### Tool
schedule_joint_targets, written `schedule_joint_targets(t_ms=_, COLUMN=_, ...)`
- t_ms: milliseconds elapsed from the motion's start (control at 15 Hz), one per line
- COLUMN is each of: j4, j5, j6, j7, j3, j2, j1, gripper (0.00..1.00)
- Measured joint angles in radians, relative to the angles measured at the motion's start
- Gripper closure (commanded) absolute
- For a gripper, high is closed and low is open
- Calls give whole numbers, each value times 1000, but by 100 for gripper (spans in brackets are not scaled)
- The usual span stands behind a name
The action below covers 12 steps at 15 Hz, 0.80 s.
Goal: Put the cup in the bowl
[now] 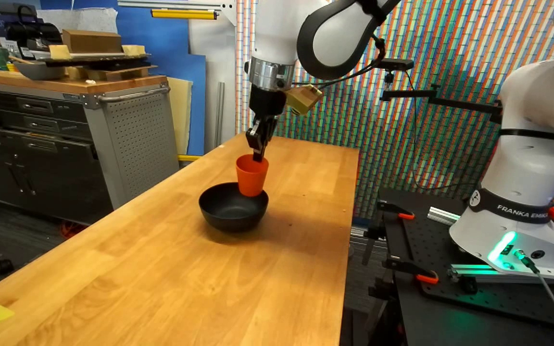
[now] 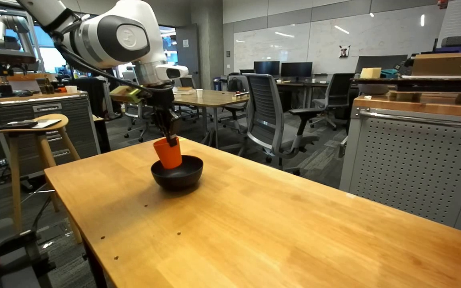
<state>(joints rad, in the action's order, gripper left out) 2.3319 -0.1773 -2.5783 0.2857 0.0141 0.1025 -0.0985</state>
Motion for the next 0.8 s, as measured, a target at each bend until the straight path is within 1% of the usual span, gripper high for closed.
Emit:
schedule_joint_targets(t_ms=200, j4=-33, j5=17, j6=1, j7=-2, j3=5, j2=61, j1=2, gripper=97)
schedule_joint_targets(t_ms=533, j4=-138, j5=84, j6=0, j7=-35, j3=3, j2=235, j1=21, gripper=97)
schedule_joint_targets(t_ms=600, j4=-162, j5=101, j6=1, j7=-42, j3=3, j2=264, j1=25, gripper=95)
schedule_joint_targets(t_ms=667, j4=-186, j5=122, j6=10, j7=-52, j3=3, j2=279, j1=29, gripper=70)
schedule_joint_targets(t_ms=733, j4=-206, j5=142, j6=25, j7=-61, j3=3, j2=288, j1=31, gripper=69)
schedule_joint_targets(t_ms=800, j4=-224, j5=158, j6=40, j7=-65, j3=3, j2=297, j1=33, gripper=64)
